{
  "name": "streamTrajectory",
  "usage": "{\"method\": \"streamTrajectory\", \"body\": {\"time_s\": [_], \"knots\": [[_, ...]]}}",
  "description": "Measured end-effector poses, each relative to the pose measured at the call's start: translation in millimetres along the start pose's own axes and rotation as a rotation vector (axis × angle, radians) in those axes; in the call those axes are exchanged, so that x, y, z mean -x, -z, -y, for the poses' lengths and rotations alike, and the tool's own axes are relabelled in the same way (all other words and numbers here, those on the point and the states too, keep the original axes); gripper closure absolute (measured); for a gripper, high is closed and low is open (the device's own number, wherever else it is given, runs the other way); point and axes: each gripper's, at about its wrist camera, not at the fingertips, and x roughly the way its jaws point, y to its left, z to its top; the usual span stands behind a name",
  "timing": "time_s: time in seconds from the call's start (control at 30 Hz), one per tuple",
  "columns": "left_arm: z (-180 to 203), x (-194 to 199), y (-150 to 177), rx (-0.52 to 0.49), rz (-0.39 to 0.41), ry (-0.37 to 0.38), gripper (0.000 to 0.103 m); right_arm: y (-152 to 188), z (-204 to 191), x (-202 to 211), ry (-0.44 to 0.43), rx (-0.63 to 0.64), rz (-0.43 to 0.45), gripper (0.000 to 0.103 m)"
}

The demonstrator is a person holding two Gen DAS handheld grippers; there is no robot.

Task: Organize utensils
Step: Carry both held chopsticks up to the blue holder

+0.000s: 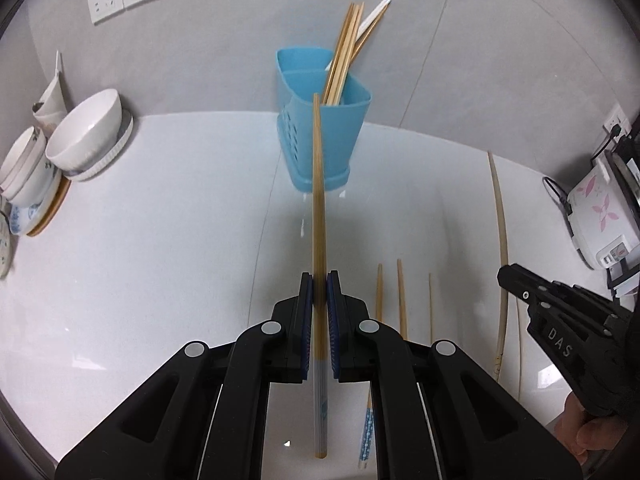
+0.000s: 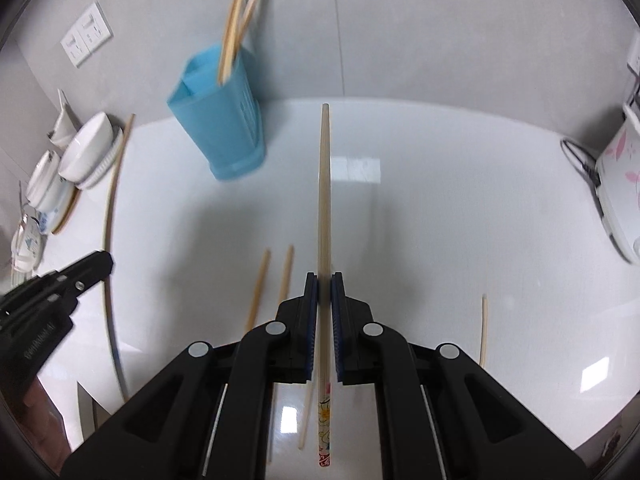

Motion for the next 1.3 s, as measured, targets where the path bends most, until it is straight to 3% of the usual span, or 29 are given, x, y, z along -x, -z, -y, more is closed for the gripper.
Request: {"method": "streamTrajectory", "body": {"time_s": [0.53, 0.97, 1.3], "knots": [[7.3, 6.1, -43.8, 0.018, 0.154, 0.038, 0.096, -47.2, -16.6, 26.0, -0.048, 0.014, 0.171, 0.097], [-2.6, 22.0, -91.3, 0.051, 0.328, 0.13, 0.096, -98.1, -35.8, 35.7, -0.1, 0.028, 0.3, 0.097], [-3.0, 19.5, -134.4, 0.054, 0.395, 0.182, 0.096, -135.5, -47.6, 31.0, -0.114, 0.016, 0.362, 0.097]]}}
